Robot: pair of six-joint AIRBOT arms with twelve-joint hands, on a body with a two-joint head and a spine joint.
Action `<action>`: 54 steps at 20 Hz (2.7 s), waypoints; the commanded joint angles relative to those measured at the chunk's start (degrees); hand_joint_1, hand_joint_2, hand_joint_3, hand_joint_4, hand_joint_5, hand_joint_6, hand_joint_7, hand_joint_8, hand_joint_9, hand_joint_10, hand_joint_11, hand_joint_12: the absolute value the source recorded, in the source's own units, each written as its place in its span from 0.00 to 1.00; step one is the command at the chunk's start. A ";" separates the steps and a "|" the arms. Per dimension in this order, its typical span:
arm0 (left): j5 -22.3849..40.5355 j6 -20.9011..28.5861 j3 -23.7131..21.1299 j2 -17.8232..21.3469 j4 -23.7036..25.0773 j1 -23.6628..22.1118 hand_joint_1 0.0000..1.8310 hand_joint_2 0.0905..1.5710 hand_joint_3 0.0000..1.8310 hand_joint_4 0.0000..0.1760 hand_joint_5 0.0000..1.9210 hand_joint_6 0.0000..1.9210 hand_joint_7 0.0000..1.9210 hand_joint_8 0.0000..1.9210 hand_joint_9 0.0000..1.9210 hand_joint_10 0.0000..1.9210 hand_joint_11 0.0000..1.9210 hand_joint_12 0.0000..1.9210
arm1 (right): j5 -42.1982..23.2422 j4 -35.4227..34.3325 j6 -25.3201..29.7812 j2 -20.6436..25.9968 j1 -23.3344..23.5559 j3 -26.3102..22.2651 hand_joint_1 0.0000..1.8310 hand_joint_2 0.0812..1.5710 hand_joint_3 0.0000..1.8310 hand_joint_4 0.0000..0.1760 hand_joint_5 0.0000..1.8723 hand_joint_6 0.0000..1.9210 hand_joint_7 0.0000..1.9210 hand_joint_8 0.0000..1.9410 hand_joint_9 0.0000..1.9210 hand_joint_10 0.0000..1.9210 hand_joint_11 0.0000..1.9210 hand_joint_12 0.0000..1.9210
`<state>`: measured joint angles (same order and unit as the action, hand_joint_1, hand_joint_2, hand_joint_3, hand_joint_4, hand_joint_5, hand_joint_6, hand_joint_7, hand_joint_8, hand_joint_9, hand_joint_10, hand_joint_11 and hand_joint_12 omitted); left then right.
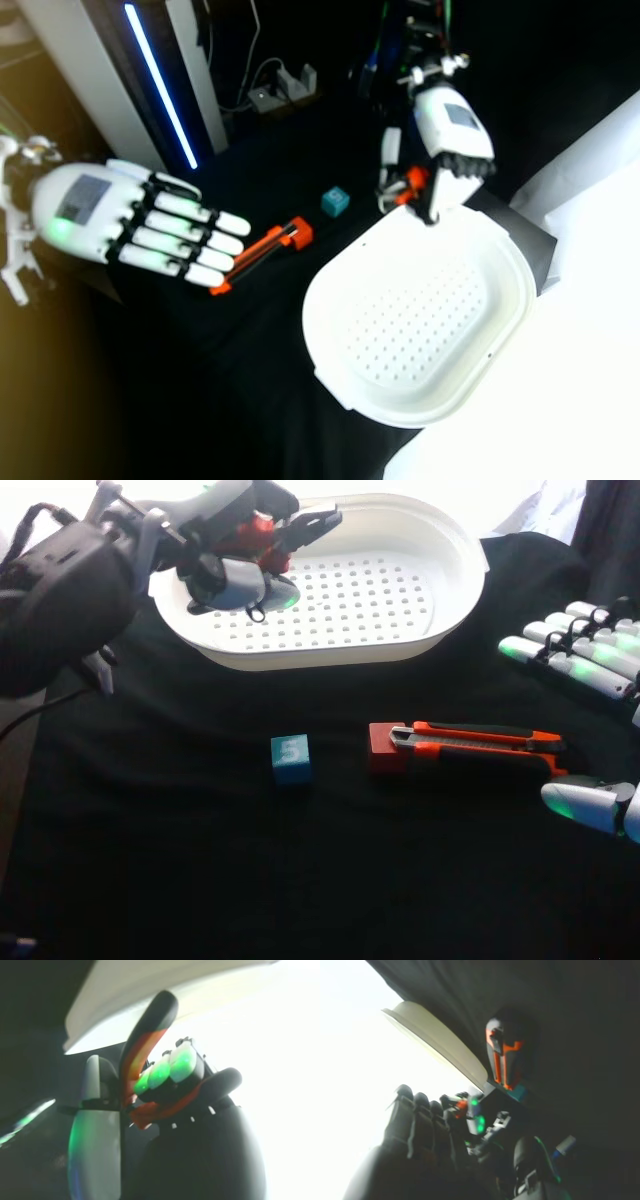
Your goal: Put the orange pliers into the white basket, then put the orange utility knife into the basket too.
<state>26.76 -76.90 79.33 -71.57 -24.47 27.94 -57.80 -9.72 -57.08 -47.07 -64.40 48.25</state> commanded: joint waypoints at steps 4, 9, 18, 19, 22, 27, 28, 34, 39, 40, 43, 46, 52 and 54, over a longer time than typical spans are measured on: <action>-1.46 -4.69 5.16 -4.03 -6.33 -1.59 0.66 0.78 0.00 0.00 0.41 1.00 0.45 1.00 0.51 1.00 0.59 1.00 | -6.20 0.58 0.28 -0.45 0.80 0.33 0.23 0.78 0.00 0.13 0.00 0.00 0.00 0.00 0.00 0.00 0.00 0.00; -4.55 -4.69 8.93 -6.18 -10.32 -0.86 0.40 0.78 0.00 0.01 0.10 0.38 0.13 0.37 0.07 0.61 0.03 0.92 | -6.21 0.68 0.42 -0.44 0.80 0.42 0.22 0.79 0.00 0.16 0.00 0.00 0.00 0.00 0.00 0.00 0.00 0.00; 3.87 -1.15 1.39 -0.37 -3.85 0.55 0.10 0.77 0.01 0.74 0.00 0.00 0.00 0.00 0.00 0.00 0.00 0.00 | -4.75 0.40 0.50 -1.29 1.16 1.32 0.28 0.77 0.00 0.19 0.00 0.00 0.00 0.00 0.00 0.00 0.00 0.00; 7.32 1.63 -1.43 2.36 -1.06 1.96 0.02 0.79 0.01 0.85 0.00 0.00 0.00 0.00 0.00 0.00 0.00 0.00 | -3.41 0.38 0.50 -1.99 2.14 1.85 0.27 0.76 0.00 0.21 0.00 0.00 0.00 0.00 0.00 0.00 0.00 0.00; 16.14 2.04 -10.26 9.91 2.86 7.45 0.09 0.86 0.01 0.73 0.00 0.00 0.00 0.00 0.00 0.00 0.00 0.00 | -0.35 0.31 0.50 -3.88 4.02 3.41 0.27 0.77 0.00 0.12 0.00 0.00 0.00 0.00 0.00 0.00 0.00 0.00; 33.90 3.26 -22.27 18.85 5.85 19.28 0.37 0.90 0.00 0.06 0.12 0.02 0.12 0.02 0.18 0.05 0.00 0.64 | 4.23 0.27 0.48 -7.81 7.78 6.66 0.30 0.79 0.00 0.00 0.00 0.00 0.00 0.00 0.02 0.00 0.00 0.10; 37.02 5.19 -23.51 19.74 5.89 22.32 0.35 0.91 0.00 0.07 0.13 0.02 0.15 0.02 0.20 0.07 0.00 0.72 | 4.77 0.24 0.48 -8.67 8.28 7.33 0.31 0.79 0.00 0.00 0.00 0.00 0.00 0.00 0.03 0.00 0.00 0.16; 50.12 10.43 -27.57 20.15 4.10 32.54 0.33 0.93 0.00 0.08 0.14 0.00 0.23 0.02 0.28 0.09 0.00 0.68 | 9.00 -1.12 0.46 -12.79 10.64 11.12 0.35 0.81 0.00 0.00 0.10 0.01 0.19 0.02 0.12 0.18 0.00 0.58; 55.86 12.35 -29.02 20.20 0.93 37.71 0.40 0.90 0.00 0.04 0.18 0.01 0.29 0.02 0.33 0.11 0.00 0.62 | 12.59 -2.67 -0.97 -15.33 11.63 13.63 0.48 0.85 0.00 0.03 0.32 0.85 0.41 0.95 0.43 0.98 0.44 1.00; 57.05 12.69 -29.33 20.28 0.57 38.58 0.40 0.90 0.00 0.00 0.17 0.01 0.27 0.01 0.34 0.12 0.00 0.60 | 13.32 -3.11 -0.97 -15.97 11.92 14.44 0.51 0.83 0.00 0.00 0.39 0.97 0.50 0.99 0.55 1.00 0.58 1.00; 57.38 12.79 -29.51 20.23 0.40 38.89 0.41 0.89 0.00 0.00 0.17 0.01 0.25 0.00 0.35 0.12 0.00 0.62 | 13.88 -3.96 -0.97 -16.75 12.19 15.70 0.68 0.80 0.00 0.00 0.57 1.00 0.67 1.00 0.73 1.00 0.77 1.00; 58.22 12.91 -29.57 20.27 0.36 39.37 0.42 0.89 0.00 0.04 0.18 0.00 0.23 0.00 0.35 0.12 0.00 0.67 | 10.64 -2.32 -0.98 -15.09 12.85 13.58 0.73 0.79 0.00 0.00 0.58 1.00 0.72 1.00 0.77 1.00 0.77 1.00; 58.51 12.92 -29.69 20.26 0.26 39.52 0.42 0.88 0.00 0.09 0.18 0.00 0.40 0.04 0.33 0.07 0.00 0.53 | -1.59 2.40 -0.98 -6.43 12.86 6.27 0.67 0.84 0.01 0.00 0.51 1.00 0.65 1.00 0.74 1.00 0.76 1.00; 58.49 12.92 -29.69 20.22 0.24 39.53 0.43 0.89 0.00 0.00 0.19 0.00 0.42 0.05 0.33 0.03 0.00 0.57 | -4.42 2.46 -0.98 -4.89 12.92 5.54 0.72 0.81 0.00 0.07 0.49 1.00 0.64 1.00 0.75 1.00 0.78 1.00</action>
<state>77.91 -64.40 49.80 -51.62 -25.34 67.55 -54.63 -7.94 -58.37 -51.59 -52.10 54.06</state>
